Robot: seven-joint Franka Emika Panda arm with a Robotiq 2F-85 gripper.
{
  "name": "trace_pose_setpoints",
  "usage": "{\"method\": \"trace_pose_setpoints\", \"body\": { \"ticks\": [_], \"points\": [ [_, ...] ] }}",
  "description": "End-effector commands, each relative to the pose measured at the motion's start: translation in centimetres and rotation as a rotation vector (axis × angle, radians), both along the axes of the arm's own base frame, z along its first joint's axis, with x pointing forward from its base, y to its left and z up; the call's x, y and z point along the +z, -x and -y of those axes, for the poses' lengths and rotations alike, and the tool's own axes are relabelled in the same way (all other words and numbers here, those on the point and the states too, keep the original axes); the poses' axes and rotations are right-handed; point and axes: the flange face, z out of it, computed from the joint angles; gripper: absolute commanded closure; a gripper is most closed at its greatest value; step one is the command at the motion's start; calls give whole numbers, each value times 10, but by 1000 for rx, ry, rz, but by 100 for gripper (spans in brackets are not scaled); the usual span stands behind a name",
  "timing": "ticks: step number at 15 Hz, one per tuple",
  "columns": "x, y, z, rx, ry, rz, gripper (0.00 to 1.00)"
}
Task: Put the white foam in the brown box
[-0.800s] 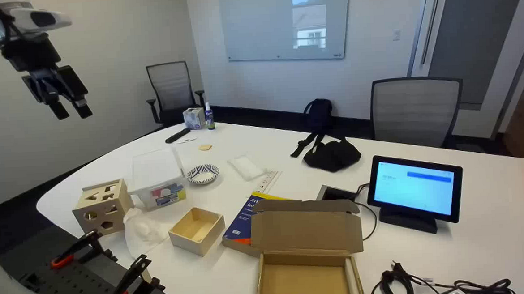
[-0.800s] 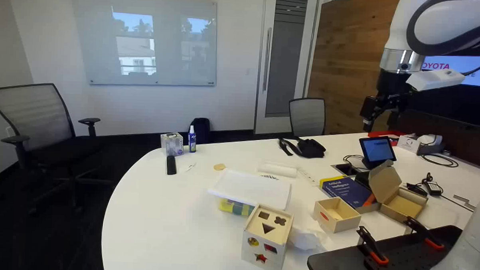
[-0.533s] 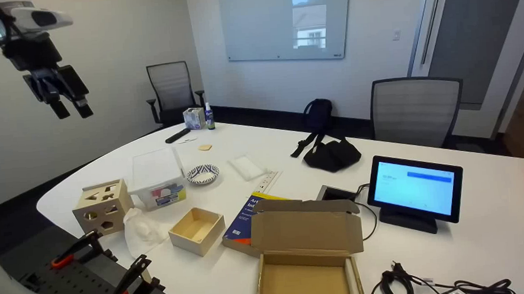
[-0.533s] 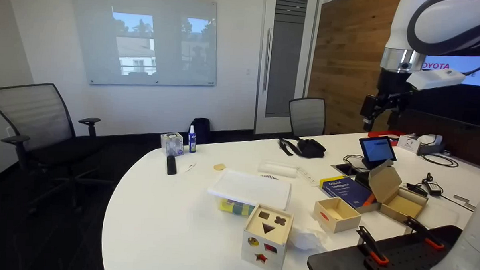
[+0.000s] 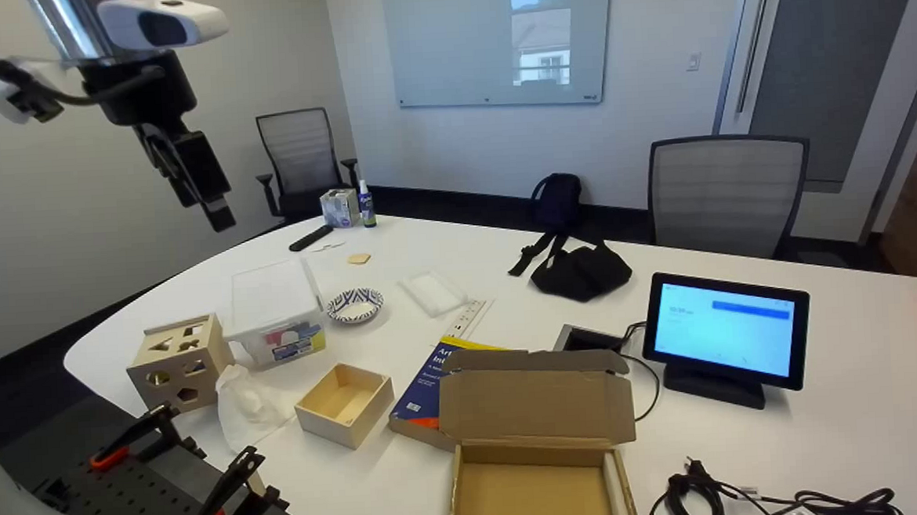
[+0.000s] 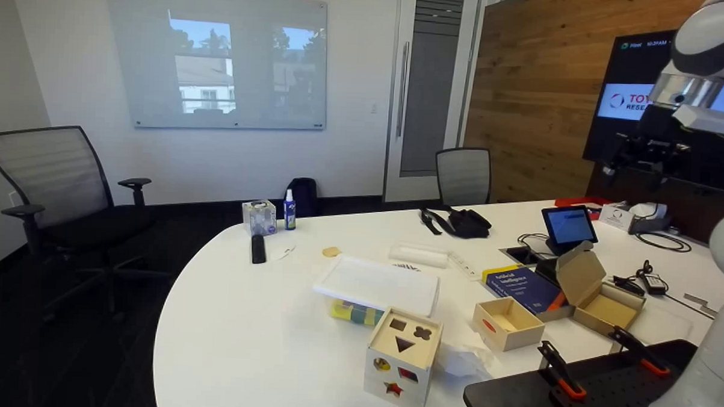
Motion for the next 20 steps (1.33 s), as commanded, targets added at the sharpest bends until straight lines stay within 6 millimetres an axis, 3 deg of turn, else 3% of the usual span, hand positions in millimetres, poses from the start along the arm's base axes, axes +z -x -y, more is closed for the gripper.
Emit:
{"method": "trace_pose_setpoints", "body": {
  "ticks": [1, 5, 10, 14, 15, 16, 20],
  "points": [
    [-31, 16, 90, -119, -4, 24, 0],
    [-92, 36, 172, -257, -14, 72, 0],
    [-173, 48, 232, -413, 35, 96, 0],
    [-208, 47, 249, -499, 11, 83, 0],
    [-209, 39, 246, -509, -32, 86, 0],
    [-208, 53, 242, -499, -18, 92, 0],
    [-210, 38, 242, -502, -17, 82, 0]
  ]
}}
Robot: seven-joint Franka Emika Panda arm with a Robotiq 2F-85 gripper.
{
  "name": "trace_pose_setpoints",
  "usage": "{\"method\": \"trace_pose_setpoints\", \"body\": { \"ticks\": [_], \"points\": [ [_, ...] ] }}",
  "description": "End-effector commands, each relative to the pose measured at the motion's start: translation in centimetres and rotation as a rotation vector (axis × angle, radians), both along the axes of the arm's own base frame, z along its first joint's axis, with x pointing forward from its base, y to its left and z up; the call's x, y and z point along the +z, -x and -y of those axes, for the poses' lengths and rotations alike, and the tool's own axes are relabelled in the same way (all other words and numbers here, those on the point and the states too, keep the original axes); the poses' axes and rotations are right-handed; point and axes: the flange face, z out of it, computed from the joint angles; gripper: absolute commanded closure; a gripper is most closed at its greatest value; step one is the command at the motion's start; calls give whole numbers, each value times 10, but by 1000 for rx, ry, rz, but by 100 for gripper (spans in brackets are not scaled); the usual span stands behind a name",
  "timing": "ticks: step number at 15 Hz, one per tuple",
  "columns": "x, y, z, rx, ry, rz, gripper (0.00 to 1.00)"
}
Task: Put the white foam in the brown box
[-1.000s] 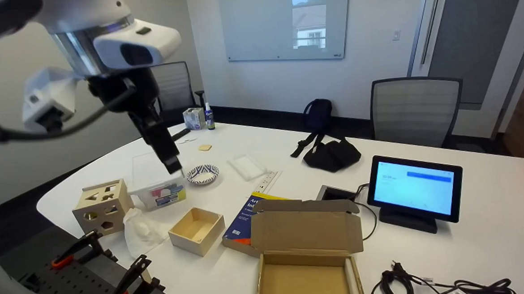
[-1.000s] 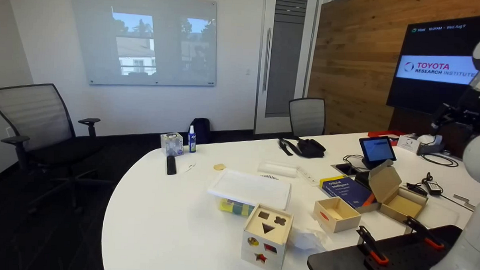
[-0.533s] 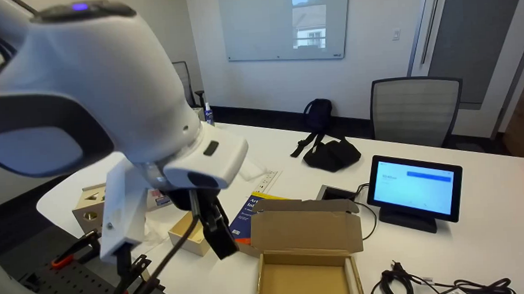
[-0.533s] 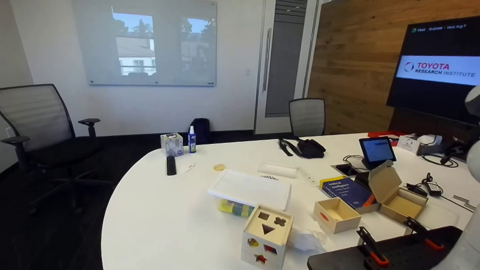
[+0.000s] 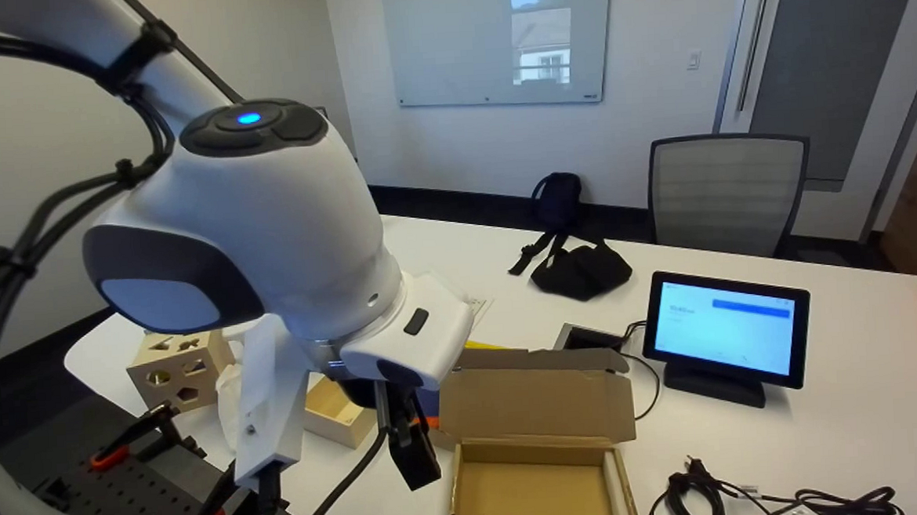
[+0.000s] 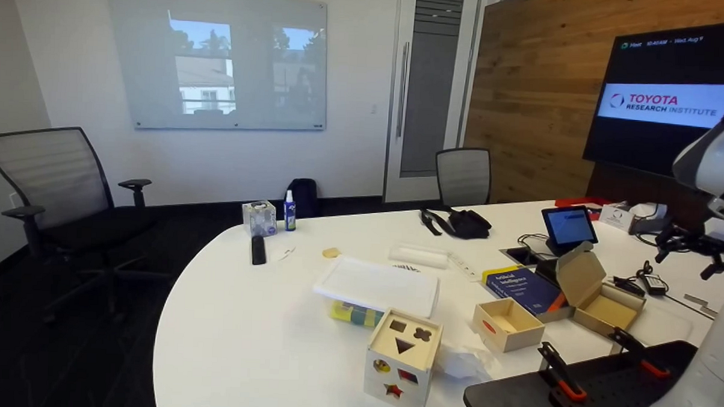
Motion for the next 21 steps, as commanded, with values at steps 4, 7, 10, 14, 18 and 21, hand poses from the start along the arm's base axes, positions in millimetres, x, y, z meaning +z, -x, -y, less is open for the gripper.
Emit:
{"method": "trace_pose_setpoints", "body": {
  "ticks": [4, 7, 10, 14, 18, 21],
  "points": [
    [0, 2, 2, -7, 0, 1, 0],
    [-1, 8, 8, -52, 20, 16, 0],
    [1, 18, 23, -148, 35, 39, 0],
    [6, 35, 47, -267, 32, 60, 0],
    [5, 41, 53, -347, 35, 50, 0],
    [1, 38, 52, -364, 14, 42, 0]
  ]
}}
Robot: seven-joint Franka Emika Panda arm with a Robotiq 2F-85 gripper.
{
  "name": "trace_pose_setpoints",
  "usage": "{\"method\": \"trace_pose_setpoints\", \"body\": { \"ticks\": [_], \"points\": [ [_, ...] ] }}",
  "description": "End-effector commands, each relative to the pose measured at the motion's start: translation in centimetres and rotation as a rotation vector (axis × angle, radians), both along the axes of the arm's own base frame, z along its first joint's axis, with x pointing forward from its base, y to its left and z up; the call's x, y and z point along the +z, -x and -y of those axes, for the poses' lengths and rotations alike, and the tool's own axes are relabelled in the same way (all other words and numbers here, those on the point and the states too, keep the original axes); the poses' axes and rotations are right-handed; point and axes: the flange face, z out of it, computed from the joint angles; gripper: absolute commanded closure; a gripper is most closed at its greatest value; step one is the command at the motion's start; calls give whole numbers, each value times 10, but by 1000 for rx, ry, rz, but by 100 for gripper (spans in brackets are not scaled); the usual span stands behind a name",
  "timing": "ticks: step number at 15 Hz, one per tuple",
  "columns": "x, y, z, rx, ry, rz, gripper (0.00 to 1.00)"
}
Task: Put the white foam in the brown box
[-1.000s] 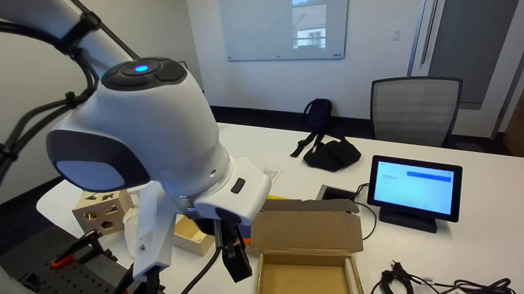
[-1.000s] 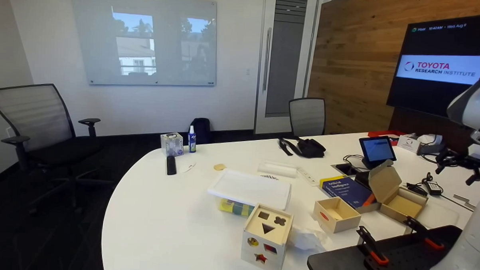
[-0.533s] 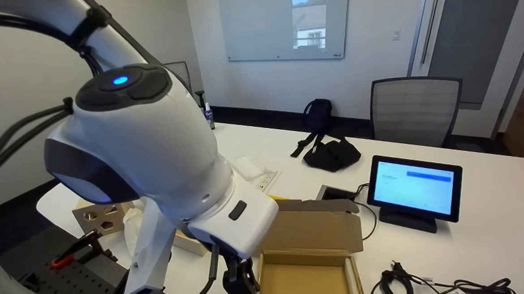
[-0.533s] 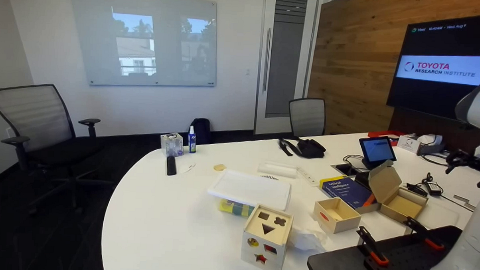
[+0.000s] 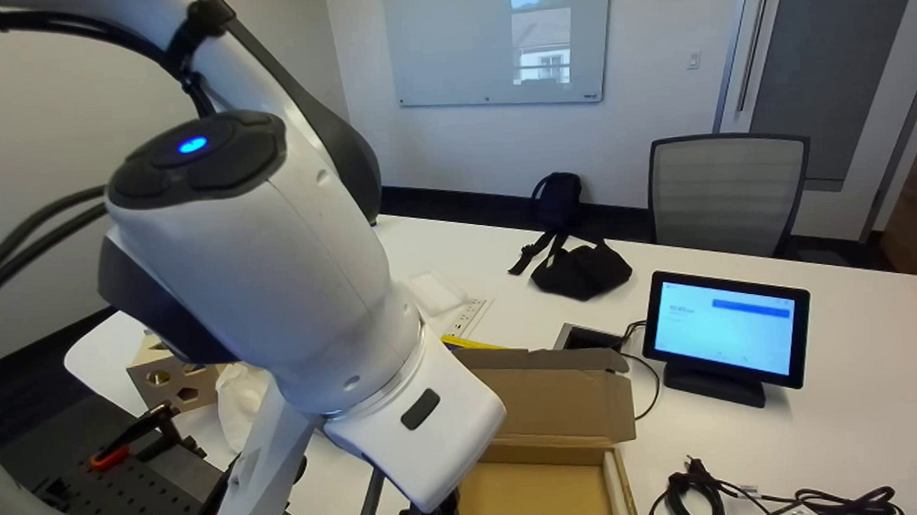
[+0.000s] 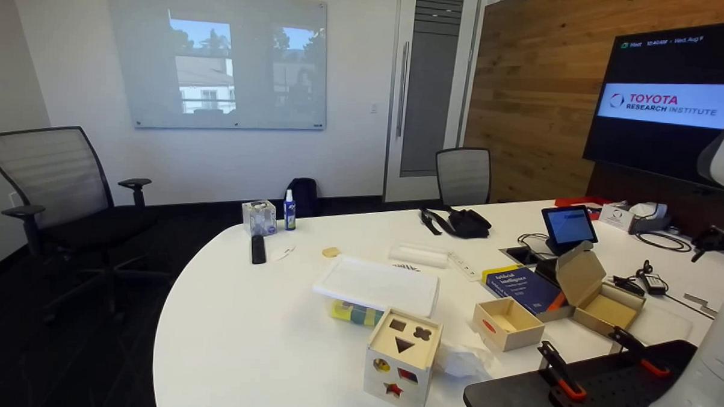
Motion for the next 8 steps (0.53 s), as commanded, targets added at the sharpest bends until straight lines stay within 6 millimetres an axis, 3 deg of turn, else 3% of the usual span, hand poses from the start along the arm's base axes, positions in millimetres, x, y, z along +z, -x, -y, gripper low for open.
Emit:
{"method": "trace_pose_setpoints", "body": {
  "ticks": [1, 5, 8],
  "points": [
    [-4, -8, 1, -9, -18, -30, 0],
    [-12, -15, 3, -33, -5, -64, 0],
    [-29, -23, 11, -47, 1, -97, 0]
  ]
}}
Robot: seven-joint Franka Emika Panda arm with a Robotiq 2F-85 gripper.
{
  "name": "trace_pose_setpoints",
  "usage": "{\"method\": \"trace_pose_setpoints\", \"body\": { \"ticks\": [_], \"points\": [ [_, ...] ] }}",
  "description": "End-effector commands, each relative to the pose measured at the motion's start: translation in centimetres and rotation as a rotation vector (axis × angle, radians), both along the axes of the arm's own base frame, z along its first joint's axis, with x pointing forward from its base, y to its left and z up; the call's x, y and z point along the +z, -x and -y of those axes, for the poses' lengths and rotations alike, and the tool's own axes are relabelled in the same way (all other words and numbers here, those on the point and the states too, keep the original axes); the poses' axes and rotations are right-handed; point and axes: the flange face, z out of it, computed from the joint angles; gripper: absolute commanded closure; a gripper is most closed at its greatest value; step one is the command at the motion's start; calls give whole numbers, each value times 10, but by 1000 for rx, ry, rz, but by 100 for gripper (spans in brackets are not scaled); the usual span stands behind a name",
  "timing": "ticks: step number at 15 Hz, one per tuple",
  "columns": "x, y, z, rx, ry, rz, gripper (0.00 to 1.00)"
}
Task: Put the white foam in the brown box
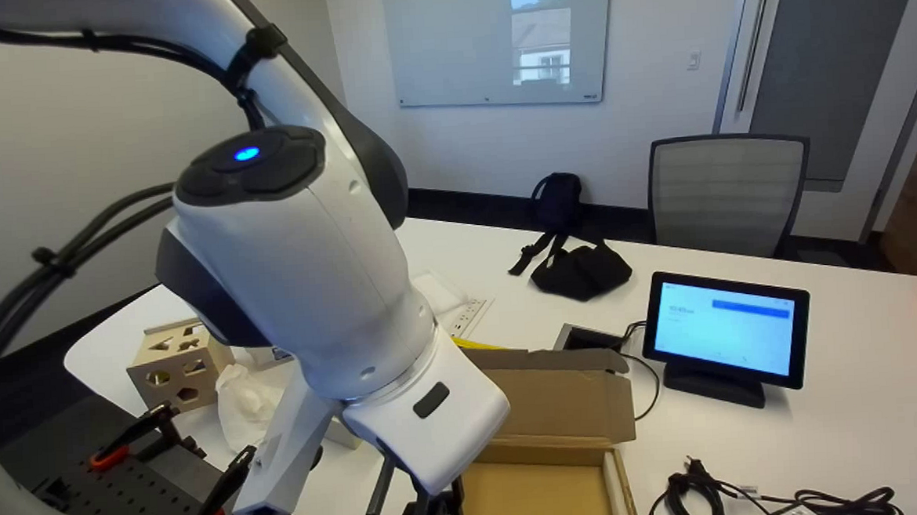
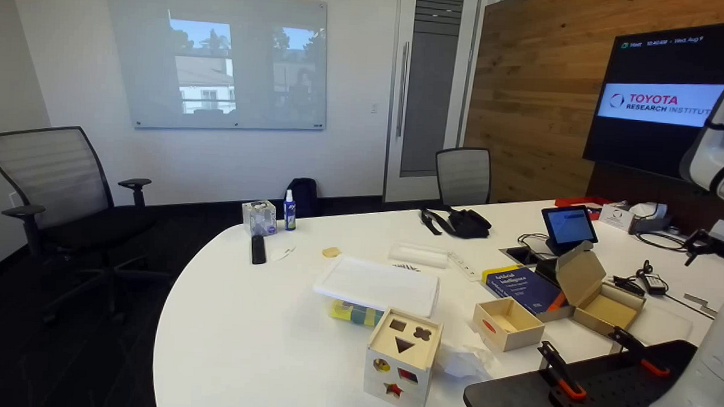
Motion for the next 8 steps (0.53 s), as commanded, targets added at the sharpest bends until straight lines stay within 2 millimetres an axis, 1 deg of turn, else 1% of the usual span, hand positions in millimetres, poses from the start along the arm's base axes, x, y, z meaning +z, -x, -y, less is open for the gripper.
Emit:
{"method": "trace_pose_setpoints", "body": {
  "ticks": [1, 4, 8],
  "points": [
    [-26, -9, 18, -8, -8, -56, 0],
    [-65, -15, 40, -29, -16, -82, 0],
    [-136, -23, 79, -45, -18, -122, 0]
  ]
}}
